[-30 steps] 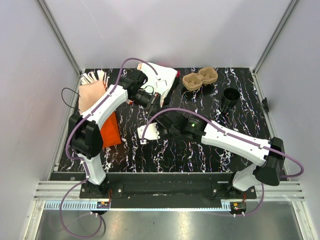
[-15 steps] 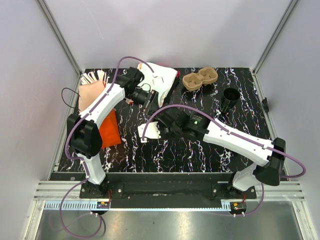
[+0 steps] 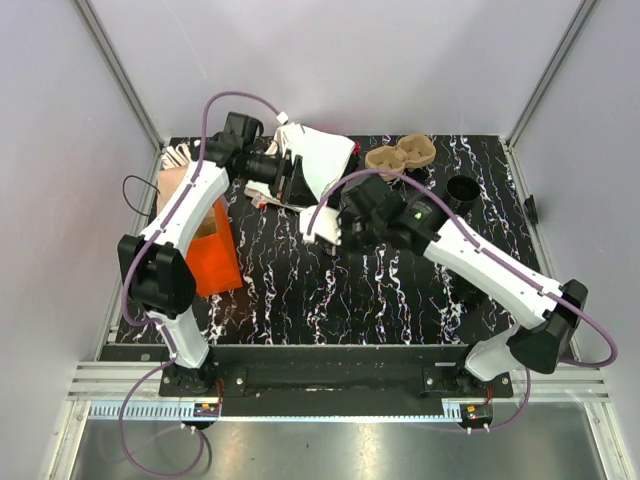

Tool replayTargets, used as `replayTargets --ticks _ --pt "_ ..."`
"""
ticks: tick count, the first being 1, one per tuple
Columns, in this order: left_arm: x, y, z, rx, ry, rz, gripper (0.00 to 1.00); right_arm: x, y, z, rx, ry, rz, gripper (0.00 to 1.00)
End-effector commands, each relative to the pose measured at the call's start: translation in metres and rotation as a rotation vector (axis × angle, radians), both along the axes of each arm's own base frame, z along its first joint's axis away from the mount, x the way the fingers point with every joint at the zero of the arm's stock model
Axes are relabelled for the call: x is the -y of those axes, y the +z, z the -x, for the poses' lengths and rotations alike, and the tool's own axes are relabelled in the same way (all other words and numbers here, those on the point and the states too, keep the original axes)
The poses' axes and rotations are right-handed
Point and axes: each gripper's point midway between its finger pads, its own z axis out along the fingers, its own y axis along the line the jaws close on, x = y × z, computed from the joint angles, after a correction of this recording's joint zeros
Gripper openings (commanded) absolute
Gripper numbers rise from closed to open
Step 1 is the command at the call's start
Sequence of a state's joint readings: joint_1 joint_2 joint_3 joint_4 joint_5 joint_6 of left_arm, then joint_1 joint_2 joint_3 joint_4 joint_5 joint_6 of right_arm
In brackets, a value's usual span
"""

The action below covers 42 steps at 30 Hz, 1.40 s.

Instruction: Pack the takeout coffee

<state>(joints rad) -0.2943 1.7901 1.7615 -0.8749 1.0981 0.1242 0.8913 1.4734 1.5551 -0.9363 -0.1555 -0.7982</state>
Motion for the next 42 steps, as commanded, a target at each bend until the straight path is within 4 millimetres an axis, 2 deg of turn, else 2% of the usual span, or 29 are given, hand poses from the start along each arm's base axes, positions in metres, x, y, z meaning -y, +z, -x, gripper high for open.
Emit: replayTargets --ticks 1,5,8,12,13,18,24,32,33,42 --pt "-0.006 -0.01 -0.031 0.05 0.181 0.009 0.99 0.002 0.02 -0.011 -0.034 -0.024 -0.114 0.0" --pt "-0.011 -0.022 -0.044 0.046 0.271 0.008 0.99 0.003 0.003 -0.033 -0.085 -0.063 -0.116 0.0" --pt "-0.012 -0.03 -0.051 0.032 0.31 0.016 0.99 -0.005 -0.006 -0.049 -0.102 -0.073 -0.129 0.0" --pt "-0.01 -0.041 -0.064 0.023 0.368 0.033 0.99 -0.015 -0.024 -0.061 -0.131 -0.08 -0.125 0.0" --pt "-0.011 -0.043 -0.067 0.014 0.382 0.033 0.99 -0.018 -0.034 -0.064 -0.148 -0.083 -0.113 0.0" --pt "-0.015 -0.066 -0.081 -0.005 0.449 -0.02 0.99 -0.028 -0.051 -0.073 -0.166 -0.088 -0.108 0.0" --pt "-0.014 -0.078 -0.082 -0.037 0.442 -0.027 0.99 -0.035 -0.068 -0.084 -0.199 -0.093 -0.091 0.0" --pt "-0.019 -0.096 -0.08 -0.058 0.459 -0.068 0.97 -0.036 -0.074 -0.103 -0.224 -0.106 -0.101 0.0" --pt "-0.02 -0.097 -0.081 -0.056 0.466 -0.072 0.96 -0.036 -0.079 -0.104 -0.237 -0.108 -0.091 0.0" --pt "-0.023 -0.106 -0.079 -0.06 0.459 -0.104 0.88 -0.029 -0.086 -0.097 -0.276 -0.107 -0.071 0.0"
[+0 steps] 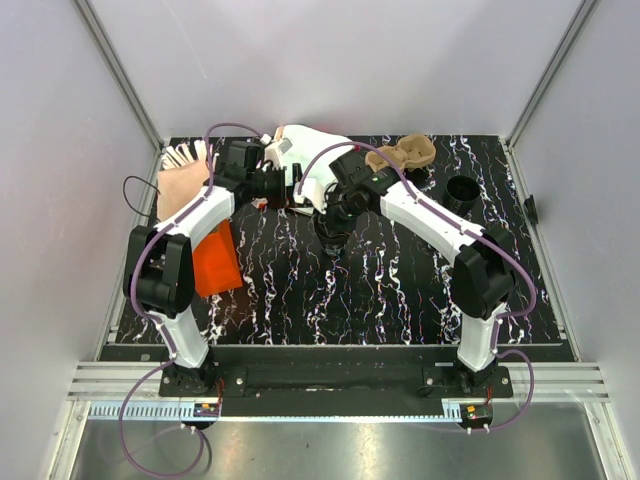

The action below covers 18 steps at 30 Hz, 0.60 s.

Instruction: Pack the takeout coffee

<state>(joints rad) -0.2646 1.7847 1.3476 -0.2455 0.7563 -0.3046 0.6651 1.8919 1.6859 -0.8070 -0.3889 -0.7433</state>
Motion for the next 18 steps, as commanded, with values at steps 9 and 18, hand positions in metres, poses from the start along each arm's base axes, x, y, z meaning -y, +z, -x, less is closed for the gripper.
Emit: replayTargets --ticks 9,18 --pt "-0.007 -0.017 -0.007 0.013 0.012 -0.053 0.84 -0.003 0.002 0.0 -0.019 0.012 -0.018 0.0" --pt "-0.005 -0.03 -0.004 -0.011 0.008 -0.085 0.85 0.0 -0.007 0.001 -0.034 0.003 0.003 0.01"
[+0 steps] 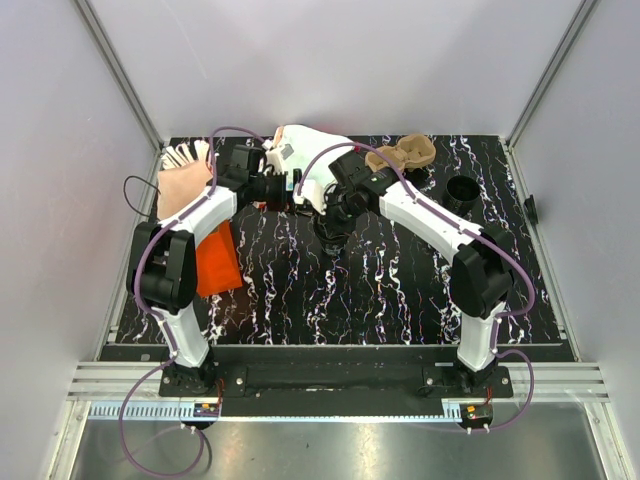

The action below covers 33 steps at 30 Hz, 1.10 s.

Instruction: Pack the takeout coffee

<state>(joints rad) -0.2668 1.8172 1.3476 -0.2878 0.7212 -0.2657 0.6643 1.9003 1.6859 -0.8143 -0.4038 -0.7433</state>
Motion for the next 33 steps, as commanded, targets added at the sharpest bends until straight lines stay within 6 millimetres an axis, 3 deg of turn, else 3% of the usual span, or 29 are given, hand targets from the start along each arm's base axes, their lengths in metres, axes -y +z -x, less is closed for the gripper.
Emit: replayTargets --ticks 1,15,27,31,33 --pt "0.0 -0.007 -0.003 0.026 0.0 -0.034 0.85 0.002 -0.003 -0.002 -0.014 -0.006 0.006 0.02" --pt "0.004 -0.02 0.007 0.001 -0.022 -0.053 0.86 0.009 -0.009 -0.007 -0.033 -0.036 0.026 0.03" --pt "0.006 -0.024 0.011 -0.014 -0.038 -0.045 0.86 0.0 -0.008 -0.015 -0.032 -0.039 0.008 0.04" --pt "0.007 -0.025 0.013 -0.013 -0.046 -0.045 0.86 -0.002 -0.006 -0.016 -0.032 -0.042 0.0 0.11" --pt "0.006 -0.025 0.013 -0.015 -0.046 -0.044 0.86 -0.003 -0.005 -0.015 -0.032 -0.037 -0.001 0.19"
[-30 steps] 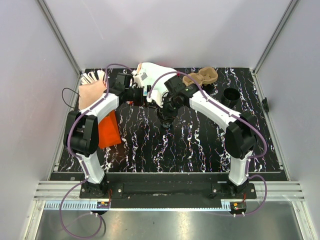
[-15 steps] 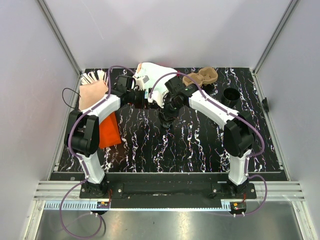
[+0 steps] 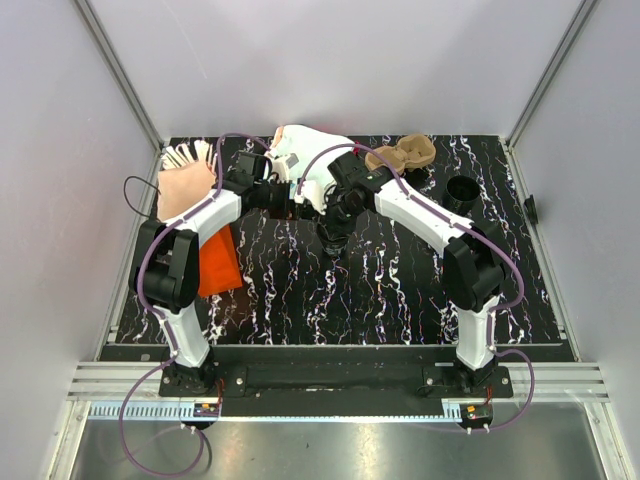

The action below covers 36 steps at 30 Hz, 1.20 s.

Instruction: Pack the takeout coffee

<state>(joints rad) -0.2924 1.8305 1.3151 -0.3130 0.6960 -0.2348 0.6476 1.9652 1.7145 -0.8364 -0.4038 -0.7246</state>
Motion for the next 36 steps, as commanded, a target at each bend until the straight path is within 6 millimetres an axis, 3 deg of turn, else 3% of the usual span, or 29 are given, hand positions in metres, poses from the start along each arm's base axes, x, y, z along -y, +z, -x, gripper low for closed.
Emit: replayTargets --ticks 1,14,26,31,36 --pt "0.003 -0.003 0.0 0.022 -0.023 0.003 0.86 -0.006 0.018 -0.008 0.028 -0.009 -0.039 0.22" --pt "0.004 -0.003 0.002 0.019 -0.032 0.007 0.86 -0.007 0.047 -0.003 0.055 -0.007 -0.089 0.38" --pt "0.013 0.008 0.0 0.017 -0.064 0.053 0.9 -0.008 0.109 -0.002 0.134 -0.05 -0.184 0.65" --pt "0.028 0.007 0.003 -0.02 -0.118 0.086 0.91 0.006 0.126 -0.002 0.119 -0.147 -0.223 0.79" --pt "0.039 0.007 -0.003 -0.046 -0.139 0.113 0.92 0.038 0.118 -0.007 0.03 -0.248 -0.27 0.82"
